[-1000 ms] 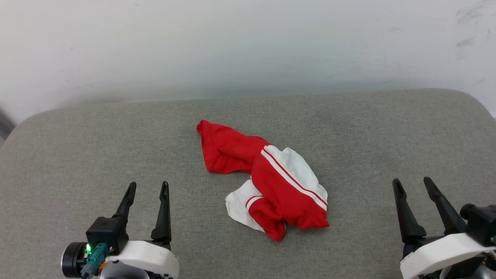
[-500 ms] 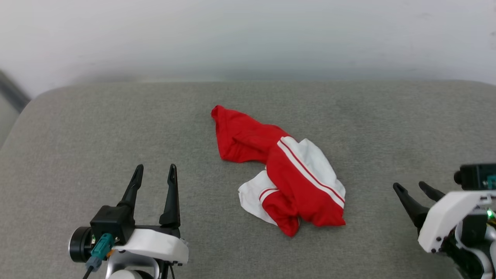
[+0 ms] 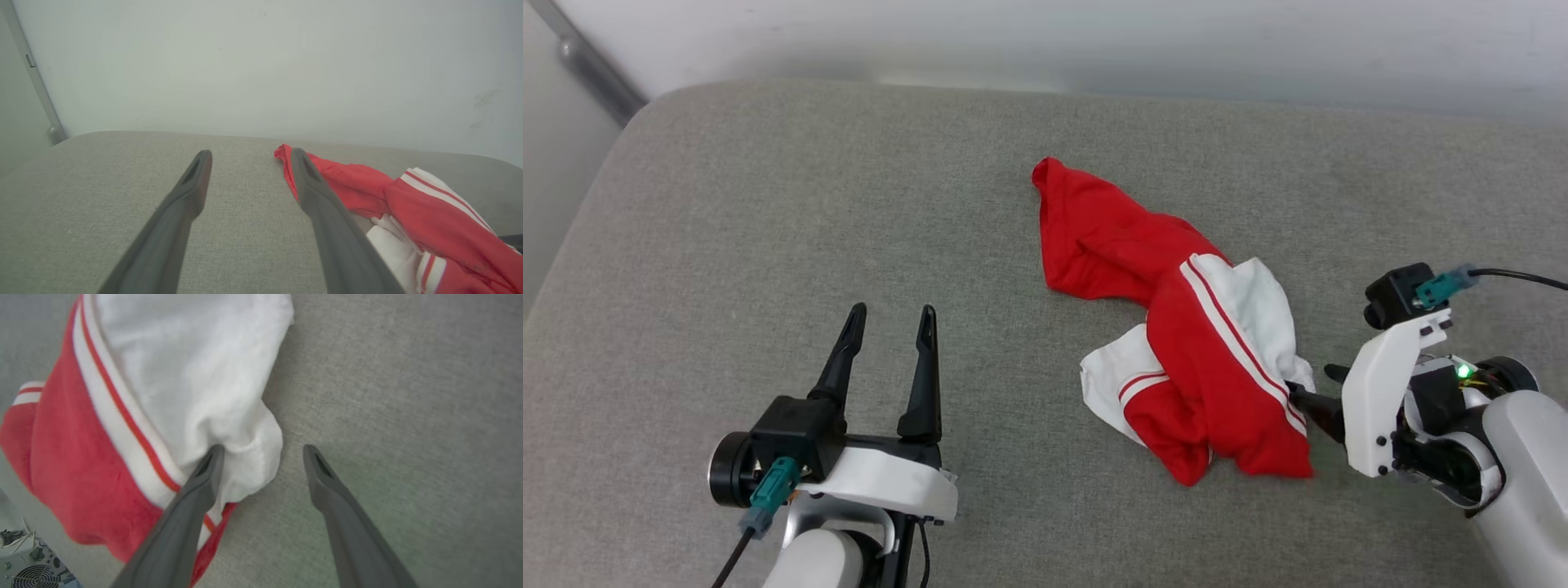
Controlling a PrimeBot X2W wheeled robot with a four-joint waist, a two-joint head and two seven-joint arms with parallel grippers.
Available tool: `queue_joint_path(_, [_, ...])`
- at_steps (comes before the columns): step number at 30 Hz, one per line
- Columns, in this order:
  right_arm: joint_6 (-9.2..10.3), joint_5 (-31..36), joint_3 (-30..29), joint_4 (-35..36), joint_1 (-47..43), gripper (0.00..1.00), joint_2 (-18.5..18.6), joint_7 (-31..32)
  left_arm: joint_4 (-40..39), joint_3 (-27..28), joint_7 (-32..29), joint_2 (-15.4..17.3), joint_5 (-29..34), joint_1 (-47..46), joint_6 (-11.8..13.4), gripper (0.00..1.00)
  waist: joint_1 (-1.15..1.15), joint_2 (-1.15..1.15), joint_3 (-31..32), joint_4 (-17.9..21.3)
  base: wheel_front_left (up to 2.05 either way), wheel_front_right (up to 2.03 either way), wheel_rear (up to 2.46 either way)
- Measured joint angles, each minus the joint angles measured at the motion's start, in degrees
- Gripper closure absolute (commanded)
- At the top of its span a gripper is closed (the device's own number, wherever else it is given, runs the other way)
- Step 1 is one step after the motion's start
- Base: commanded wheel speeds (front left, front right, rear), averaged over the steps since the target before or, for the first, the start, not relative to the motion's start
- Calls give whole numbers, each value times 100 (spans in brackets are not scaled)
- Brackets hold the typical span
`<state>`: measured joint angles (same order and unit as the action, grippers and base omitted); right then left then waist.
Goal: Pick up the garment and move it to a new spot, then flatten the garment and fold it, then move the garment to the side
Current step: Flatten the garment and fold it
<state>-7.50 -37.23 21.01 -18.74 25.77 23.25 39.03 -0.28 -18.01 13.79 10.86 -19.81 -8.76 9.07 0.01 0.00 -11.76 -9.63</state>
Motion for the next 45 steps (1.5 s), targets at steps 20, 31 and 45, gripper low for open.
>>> queue_joint_path(20, [-1,34,120,-268,578,100,341,-754,344,98,103,-59,-3,-225,-97,0,0,0,-92,160,0,0,0])
queue_joint_path(31, [-1,801,-1761,611,-1180,100,-63,-1017,355,164,93,88,-13,-109,-49,0,-1,0,33,657,0,0,0])
queue_joint_path(45, [-2,1551,-3101,983,-2849,0,-1450,-1135,378,151,-1,174,-63,33,2,0,-1,0,249,777,0,0,0])
